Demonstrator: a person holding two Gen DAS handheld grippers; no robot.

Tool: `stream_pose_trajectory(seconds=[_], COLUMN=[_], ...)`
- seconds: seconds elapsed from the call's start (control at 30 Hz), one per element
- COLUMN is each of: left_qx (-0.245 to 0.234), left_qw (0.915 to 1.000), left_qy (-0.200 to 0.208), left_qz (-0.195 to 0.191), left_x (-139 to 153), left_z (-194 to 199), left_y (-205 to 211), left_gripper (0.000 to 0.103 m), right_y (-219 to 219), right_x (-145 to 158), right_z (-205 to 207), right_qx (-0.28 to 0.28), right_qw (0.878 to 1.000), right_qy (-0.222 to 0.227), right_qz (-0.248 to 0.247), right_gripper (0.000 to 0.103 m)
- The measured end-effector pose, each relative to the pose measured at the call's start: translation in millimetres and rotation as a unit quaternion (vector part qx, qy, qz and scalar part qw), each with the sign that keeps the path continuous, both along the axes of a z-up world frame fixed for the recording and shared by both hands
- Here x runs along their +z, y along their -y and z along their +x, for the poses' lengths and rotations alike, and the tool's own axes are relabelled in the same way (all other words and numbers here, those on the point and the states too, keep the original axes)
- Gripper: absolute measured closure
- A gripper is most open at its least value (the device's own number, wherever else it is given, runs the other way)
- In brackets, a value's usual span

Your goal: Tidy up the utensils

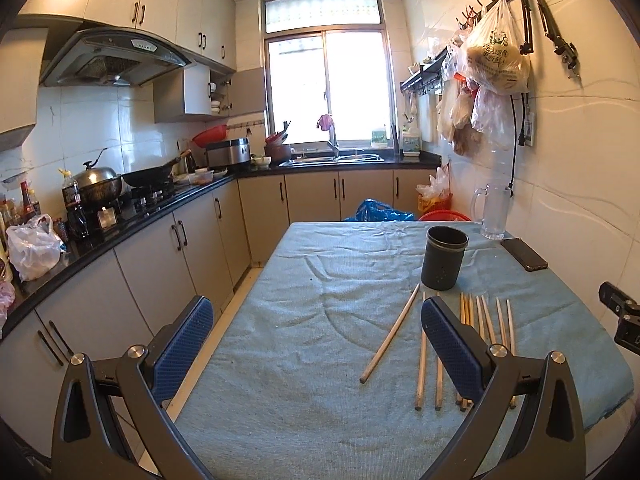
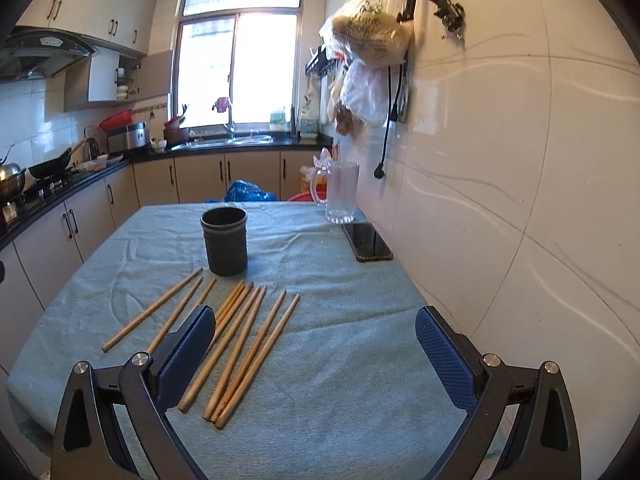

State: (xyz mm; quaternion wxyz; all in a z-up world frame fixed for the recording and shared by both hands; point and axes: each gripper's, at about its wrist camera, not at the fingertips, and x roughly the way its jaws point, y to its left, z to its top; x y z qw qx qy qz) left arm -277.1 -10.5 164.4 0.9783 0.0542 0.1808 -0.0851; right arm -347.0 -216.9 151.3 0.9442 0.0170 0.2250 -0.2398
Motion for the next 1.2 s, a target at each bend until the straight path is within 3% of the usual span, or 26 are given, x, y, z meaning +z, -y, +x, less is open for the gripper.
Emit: stream_pose_trajectory(seconds=[0.23, 0.57, 0.83, 1.2], left_qx=[-0.017, -0.039, -0.055, -0.116], left_qw=[0.9998, 0.9986, 0.9962, 0.9886], left_qy=[-0.014, -0.031, -0.064, -0.087], left_qz=[0.004, 0.013, 0.022, 0.041], left_x=[-8.0, -21.7, -39.3, -58.4], left_z=[-8.6, -10.5, -1.4, 5.5], left_y=[8.6, 23.7, 38.8, 73.8], left_gripper=[0.000, 0.000, 0.000, 0.000], right_y=[-15.0, -6.0, 13.5, 36.1], right_x=[3.0, -3.0, -12.8, -25.3], right_z=[-18.2, -29.0, -27.2, -15.4], right_qx=[-0.002, -0.030, -0.049, -0.076], right_qw=[0.999, 0.998, 0.997, 0.995], right_qy=[0.035, 0.047, 0.041, 0.022], right_qz=[-0.008, 0.010, 0.041, 0.060], right_gripper=[0.001, 0.001, 0.001, 0.001])
